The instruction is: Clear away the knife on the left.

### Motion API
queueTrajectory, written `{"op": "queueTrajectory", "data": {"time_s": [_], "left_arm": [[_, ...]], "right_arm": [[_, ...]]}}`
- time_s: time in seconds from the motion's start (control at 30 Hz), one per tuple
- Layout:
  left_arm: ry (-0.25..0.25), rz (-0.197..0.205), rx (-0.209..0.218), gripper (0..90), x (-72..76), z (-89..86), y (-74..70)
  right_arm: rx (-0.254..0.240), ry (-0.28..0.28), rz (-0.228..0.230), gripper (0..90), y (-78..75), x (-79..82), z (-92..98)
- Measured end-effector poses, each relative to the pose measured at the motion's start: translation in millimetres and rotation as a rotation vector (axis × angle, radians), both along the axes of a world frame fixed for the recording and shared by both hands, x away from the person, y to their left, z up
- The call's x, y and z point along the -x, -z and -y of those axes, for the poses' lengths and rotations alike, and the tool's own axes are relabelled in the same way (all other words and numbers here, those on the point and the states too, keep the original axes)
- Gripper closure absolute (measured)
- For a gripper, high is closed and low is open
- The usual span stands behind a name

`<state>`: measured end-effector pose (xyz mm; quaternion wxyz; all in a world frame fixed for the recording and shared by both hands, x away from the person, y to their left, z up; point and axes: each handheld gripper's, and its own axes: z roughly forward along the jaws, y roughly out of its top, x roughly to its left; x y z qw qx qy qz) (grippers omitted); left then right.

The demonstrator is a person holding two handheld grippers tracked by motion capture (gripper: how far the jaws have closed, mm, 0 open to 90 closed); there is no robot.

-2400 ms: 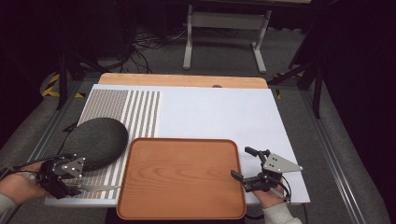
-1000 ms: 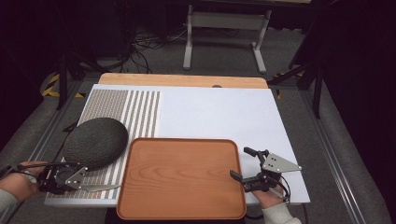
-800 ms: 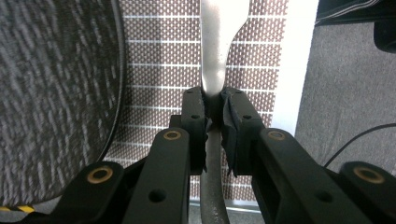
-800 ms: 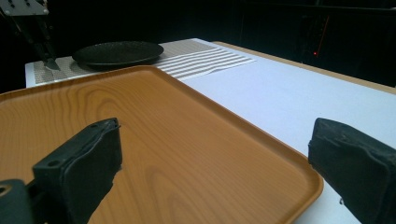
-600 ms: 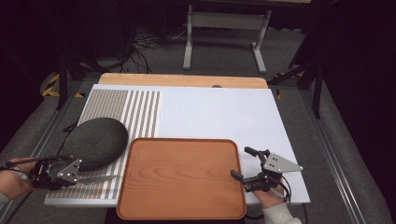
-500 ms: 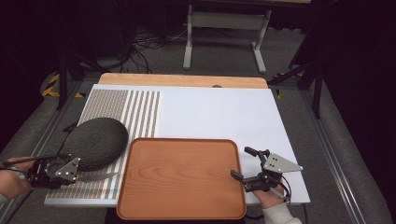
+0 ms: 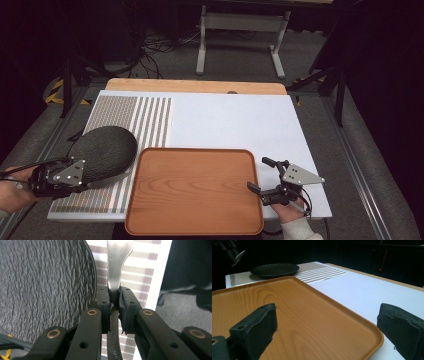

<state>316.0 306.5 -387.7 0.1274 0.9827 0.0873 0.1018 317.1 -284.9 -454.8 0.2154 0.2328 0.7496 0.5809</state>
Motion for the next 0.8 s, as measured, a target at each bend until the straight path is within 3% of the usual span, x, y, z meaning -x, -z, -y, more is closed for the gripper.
{"op": "queueTrajectory", "data": {"time_s": [0.3, 0.4, 0.8], "left_arm": [[-0.023, -0.010, 0.087, 80.0, 2.0, 16.5, -10.1], [-0.060, -0.020, 0.098, 80.0, 2.5, 22.7, -13.2], [-0.116, -0.054, 0.156, 80.0, 1.7, 46.1, -21.2]], "right_arm": [[-0.004, 0.000, 0.001, 3.4, -0.1, -0.3, 0.4], [-0.006, 0.001, 0.002, 3.4, -0.1, -0.4, 0.7], [-0.013, -0.002, 0.002, 3.4, -0.5, -0.3, 1.0]]}}
